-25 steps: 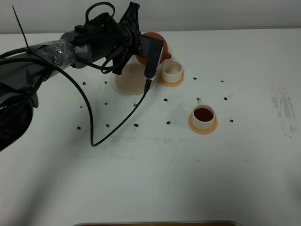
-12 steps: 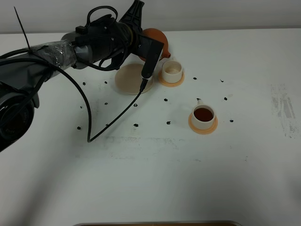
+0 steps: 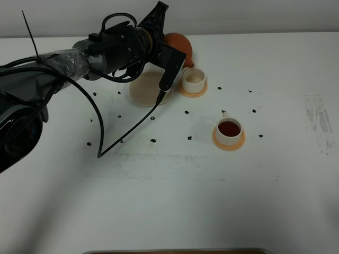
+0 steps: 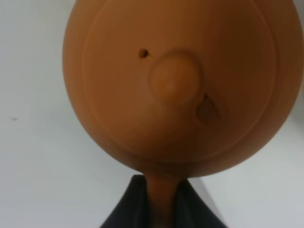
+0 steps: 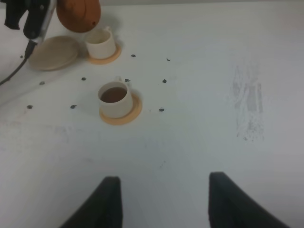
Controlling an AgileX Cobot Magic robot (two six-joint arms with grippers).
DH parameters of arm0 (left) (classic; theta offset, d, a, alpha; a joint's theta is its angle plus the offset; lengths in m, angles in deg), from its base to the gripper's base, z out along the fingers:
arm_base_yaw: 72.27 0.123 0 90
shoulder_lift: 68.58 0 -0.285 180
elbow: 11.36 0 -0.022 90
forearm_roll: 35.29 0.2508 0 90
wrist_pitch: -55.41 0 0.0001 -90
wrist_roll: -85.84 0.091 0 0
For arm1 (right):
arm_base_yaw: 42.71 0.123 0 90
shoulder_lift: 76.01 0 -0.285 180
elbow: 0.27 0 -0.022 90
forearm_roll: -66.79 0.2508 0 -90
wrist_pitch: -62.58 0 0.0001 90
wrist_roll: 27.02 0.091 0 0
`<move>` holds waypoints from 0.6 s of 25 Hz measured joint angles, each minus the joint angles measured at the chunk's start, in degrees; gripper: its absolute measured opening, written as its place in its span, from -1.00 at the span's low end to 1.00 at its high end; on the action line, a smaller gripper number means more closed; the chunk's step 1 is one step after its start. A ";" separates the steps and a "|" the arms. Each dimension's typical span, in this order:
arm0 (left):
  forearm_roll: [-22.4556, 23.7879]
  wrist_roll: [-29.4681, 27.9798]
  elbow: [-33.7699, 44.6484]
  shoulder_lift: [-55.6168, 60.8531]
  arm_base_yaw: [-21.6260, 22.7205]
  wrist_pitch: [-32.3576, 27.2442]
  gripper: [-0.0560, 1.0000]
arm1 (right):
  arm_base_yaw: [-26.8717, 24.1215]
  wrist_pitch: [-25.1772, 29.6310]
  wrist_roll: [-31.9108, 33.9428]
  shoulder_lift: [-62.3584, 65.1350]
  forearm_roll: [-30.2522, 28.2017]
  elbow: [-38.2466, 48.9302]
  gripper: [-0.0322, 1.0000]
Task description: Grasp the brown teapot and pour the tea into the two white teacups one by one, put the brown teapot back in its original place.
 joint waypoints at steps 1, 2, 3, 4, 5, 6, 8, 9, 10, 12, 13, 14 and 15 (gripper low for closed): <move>0.79 0.00 0.00 0.00 0.00 0.38 -0.66 | 0.00 0.00 0.00 0.00 0.00 0.00 -0.09; 1.40 0.00 0.00 0.00 0.00 0.53 -0.66 | 0.00 0.00 0.00 0.00 0.00 0.00 -0.09; 2.15 0.00 0.00 0.00 0.00 0.61 -0.66 | 0.00 0.00 0.00 0.00 0.00 0.00 -0.09; 3.08 0.00 0.00 0.00 0.00 0.65 -0.66 | 0.00 0.00 0.00 0.00 0.00 0.00 -0.09; 3.74 0.00 0.00 0.00 0.00 0.72 -0.66 | 0.00 0.00 0.00 0.00 0.00 0.00 -0.09; 4.39 0.00 0.00 0.00 0.00 0.87 -0.66 | 0.00 0.00 0.00 0.00 0.00 0.00 -0.09; 5.39 0.00 0.00 0.00 0.00 1.56 -0.66 | 0.00 0.00 0.00 0.00 0.00 0.00 -0.09; 5.64 0.00 0.00 0.00 0.00 1.82 -0.66 | 0.00 0.00 0.00 0.00 0.00 0.00 -0.09; 5.88 0.00 0.00 0.00 0.00 2.11 -0.66 | 0.00 0.00 0.00 0.00 0.00 0.00 -0.09; 6.01 0.00 0.00 0.00 0.00 2.87 -0.66 | 0.00 0.00 0.00 0.00 0.00 0.00 -0.09; 6.34 0.00 0.00 -0.05 0.00 3.24 -0.66 | 0.00 0.00 0.00 0.00 0.00 0.00 -0.09; 6.92 0.00 0.00 -0.13 0.00 3.53 -0.66 | 0.00 0.00 0.00 0.00 0.00 0.00 -0.09; 7.62 0.00 0.00 -0.21 0.00 3.83 -0.66 | 0.00 0.00 0.00 0.00 0.00 0.00 -0.09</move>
